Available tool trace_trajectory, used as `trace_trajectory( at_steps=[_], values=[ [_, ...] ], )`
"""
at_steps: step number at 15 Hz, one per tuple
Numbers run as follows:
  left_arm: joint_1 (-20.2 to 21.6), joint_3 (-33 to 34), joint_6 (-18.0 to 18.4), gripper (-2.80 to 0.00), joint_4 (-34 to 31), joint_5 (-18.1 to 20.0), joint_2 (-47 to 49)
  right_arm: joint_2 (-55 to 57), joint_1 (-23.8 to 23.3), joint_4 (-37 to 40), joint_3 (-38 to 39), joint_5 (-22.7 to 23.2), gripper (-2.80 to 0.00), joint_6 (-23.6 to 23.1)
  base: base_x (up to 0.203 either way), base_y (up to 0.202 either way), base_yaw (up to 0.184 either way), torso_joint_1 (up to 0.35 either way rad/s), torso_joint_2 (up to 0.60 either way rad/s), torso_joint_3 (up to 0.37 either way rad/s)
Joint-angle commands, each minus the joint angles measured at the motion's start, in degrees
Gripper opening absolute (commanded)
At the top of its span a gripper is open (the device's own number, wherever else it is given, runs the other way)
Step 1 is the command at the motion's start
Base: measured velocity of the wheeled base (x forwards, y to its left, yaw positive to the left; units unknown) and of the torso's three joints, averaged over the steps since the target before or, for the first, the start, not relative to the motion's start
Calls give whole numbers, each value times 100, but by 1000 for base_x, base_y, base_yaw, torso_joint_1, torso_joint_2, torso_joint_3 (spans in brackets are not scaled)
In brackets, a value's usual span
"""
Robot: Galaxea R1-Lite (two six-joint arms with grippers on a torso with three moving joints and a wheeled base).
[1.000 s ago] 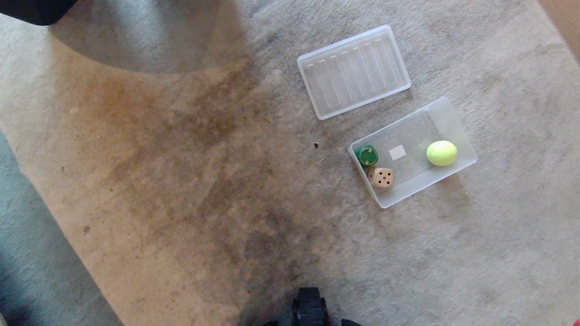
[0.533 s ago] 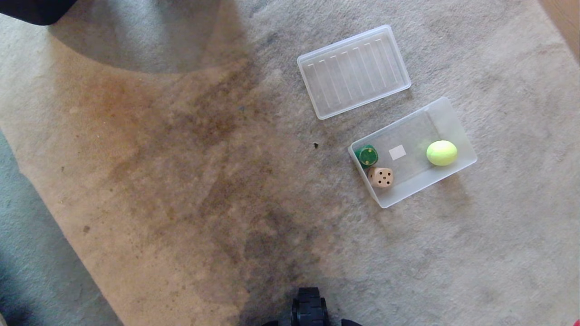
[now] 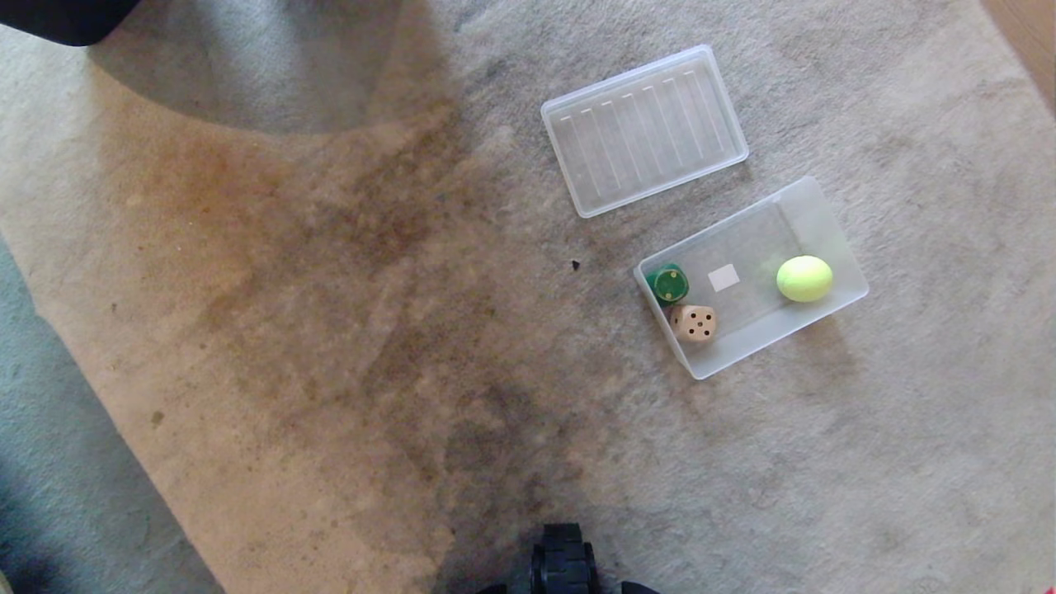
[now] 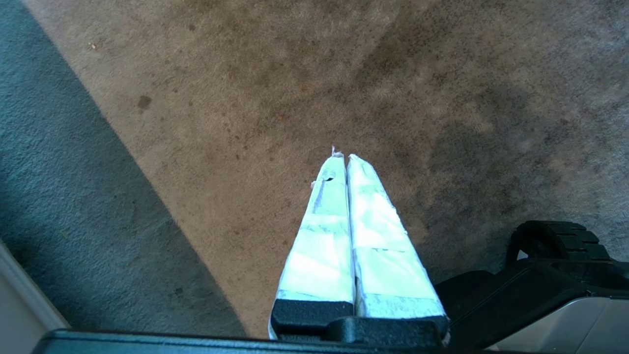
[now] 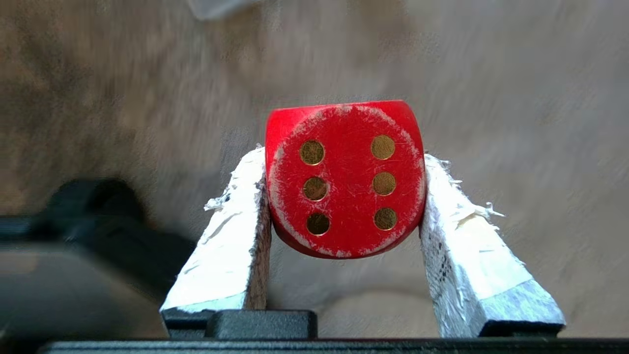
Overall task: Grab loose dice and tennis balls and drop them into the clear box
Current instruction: Put the toys in the box
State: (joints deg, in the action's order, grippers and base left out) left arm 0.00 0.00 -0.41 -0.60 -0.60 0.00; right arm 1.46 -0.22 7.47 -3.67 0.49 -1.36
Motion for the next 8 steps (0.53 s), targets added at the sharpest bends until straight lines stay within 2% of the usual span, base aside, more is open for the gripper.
trace_trajectory(
  at_steps=[1,4,6,8],
  values=[
    [0,6,-2,-280,-2,-2,0,935,10,2,-589,6,-280,227,0,0,0,0,0,0],
    [0,0,-2,-280,-2,-2,0,3373,18,-457,-1242,7,-280,599,0,0,0,0,0,0],
    [0,0,-2,-280,-2,-2,0,4990,22,-1311,-1546,3,-280,845,0,0,0,0,0,0],
    [0,0,-2,-280,-2,-2,0,5888,26,-2181,-1822,-3,-280,1066,0,0,0,0,0,0]
  ],
)
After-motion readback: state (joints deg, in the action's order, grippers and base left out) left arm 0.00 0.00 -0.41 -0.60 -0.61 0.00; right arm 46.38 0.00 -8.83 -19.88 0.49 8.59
